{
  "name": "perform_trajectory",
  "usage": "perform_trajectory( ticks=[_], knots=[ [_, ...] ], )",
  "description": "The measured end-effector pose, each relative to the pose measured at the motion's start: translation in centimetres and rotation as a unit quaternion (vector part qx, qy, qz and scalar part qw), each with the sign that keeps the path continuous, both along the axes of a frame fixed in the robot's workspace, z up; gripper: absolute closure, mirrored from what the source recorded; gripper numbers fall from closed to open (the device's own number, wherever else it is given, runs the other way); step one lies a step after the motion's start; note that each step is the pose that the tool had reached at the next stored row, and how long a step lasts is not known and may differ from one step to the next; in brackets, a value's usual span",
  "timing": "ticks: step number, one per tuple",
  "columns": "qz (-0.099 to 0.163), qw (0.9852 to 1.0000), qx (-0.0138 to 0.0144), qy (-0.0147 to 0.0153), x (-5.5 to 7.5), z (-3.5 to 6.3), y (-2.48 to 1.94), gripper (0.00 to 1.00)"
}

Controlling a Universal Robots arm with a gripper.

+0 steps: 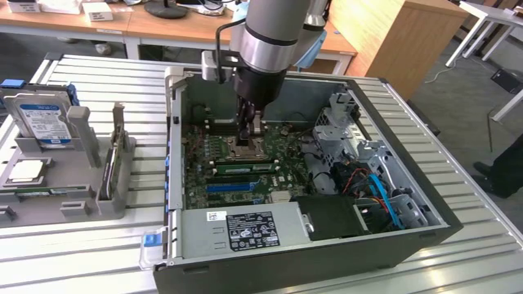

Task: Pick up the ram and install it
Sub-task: 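Press down the ram until it locks into place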

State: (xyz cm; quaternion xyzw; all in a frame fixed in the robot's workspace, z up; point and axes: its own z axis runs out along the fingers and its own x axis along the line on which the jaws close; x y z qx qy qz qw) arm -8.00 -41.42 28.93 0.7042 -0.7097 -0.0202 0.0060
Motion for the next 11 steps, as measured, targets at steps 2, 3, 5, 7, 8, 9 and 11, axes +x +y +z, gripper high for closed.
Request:
perform_trajectory(
  ticks=[2, 3, 5, 7, 8, 9, 11],
  knots=[
    [0.000, 1.0000, 0.0001, 0.0000, 0.5, -0.01, 0.00, 0.89],
    [0.000, 1.0000, 0.0001, 0.0000, 0.8, -0.01, 0.00, 0.89],
    [0.000, 1.0000, 0.0001, 0.0000, 1.3, -0.01, 0.00, 0.89],
    [0.000, 1.0000, 0.0002, 0.0000, 1.9, -0.02, 0.00, 0.89],
    [0.000, 1.0000, 0.0002, 0.0000, 2.1, -0.02, 0.00, 0.89],
    [0.000, 1.0000, 0.0001, 0.0000, 2.3, -0.01, 0.00, 0.89],
    [0.000, 1.0000, 0.0001, 0.0000, 2.7, -0.01, 0.00, 0.89]
  ],
)
